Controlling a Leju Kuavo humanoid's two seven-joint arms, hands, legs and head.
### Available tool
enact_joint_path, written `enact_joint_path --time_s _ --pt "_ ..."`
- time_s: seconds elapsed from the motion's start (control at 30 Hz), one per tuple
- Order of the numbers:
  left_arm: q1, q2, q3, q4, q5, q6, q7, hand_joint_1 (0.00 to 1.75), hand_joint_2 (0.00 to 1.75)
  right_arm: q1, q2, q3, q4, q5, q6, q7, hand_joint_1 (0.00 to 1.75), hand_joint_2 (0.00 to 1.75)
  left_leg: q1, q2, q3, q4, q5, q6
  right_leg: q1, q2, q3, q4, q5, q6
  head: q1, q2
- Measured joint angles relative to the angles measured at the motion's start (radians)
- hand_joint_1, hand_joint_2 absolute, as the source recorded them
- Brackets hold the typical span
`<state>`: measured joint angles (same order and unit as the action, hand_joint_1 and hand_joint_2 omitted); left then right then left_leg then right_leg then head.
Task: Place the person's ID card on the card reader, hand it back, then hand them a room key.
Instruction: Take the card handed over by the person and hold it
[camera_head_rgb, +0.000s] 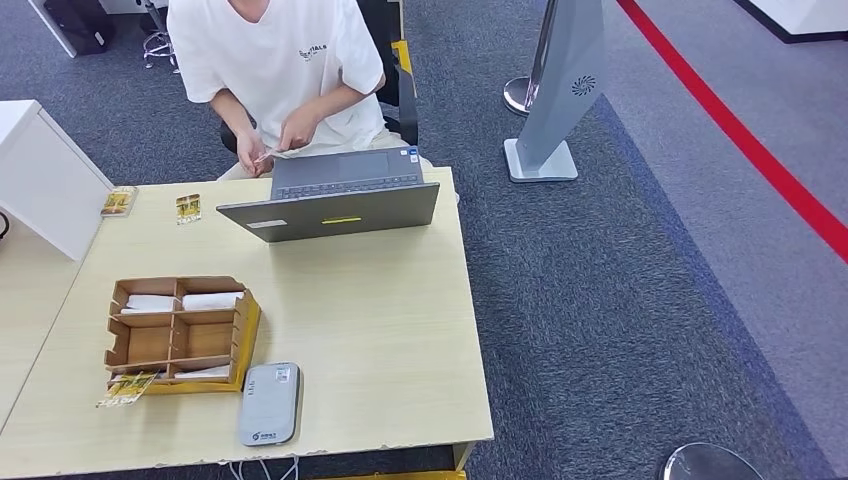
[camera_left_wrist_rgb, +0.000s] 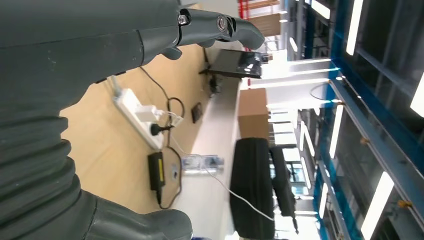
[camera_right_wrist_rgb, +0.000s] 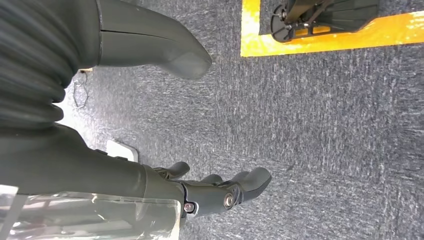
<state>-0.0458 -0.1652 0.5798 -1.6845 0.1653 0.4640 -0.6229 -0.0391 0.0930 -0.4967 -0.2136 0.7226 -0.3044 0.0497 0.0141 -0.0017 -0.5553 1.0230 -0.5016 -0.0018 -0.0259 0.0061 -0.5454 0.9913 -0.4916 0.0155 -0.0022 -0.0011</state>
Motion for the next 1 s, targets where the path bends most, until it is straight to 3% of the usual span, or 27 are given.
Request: enact_joint_path --time_s 0.4,1.0 --pt "-0.180 0.124 -0.198 0.067 -0.294 0.054 0.100 0.00 1.75 -0.004 0.003 0.000 0.000 0.040 0.019 0.018 0.00 1.75 0.000 0.000 0.000 0.000 0.000 0.000 0.000 0.001 0.000 0.000 0.000 0.000 0.000 0.000" --pt "-0.474 0.218 -0.452 0.393 -0.677 -0.016 0.329 0.00 1.75 -0.007 0.004 0.002 0.000 0.084 0.040 0.035 0.00 1.75 0.000 0.001 0.000 0.001 0.000 0.000 0.000 0.003 -0.001 0.000 0.000 0.000 0.000 0.000"
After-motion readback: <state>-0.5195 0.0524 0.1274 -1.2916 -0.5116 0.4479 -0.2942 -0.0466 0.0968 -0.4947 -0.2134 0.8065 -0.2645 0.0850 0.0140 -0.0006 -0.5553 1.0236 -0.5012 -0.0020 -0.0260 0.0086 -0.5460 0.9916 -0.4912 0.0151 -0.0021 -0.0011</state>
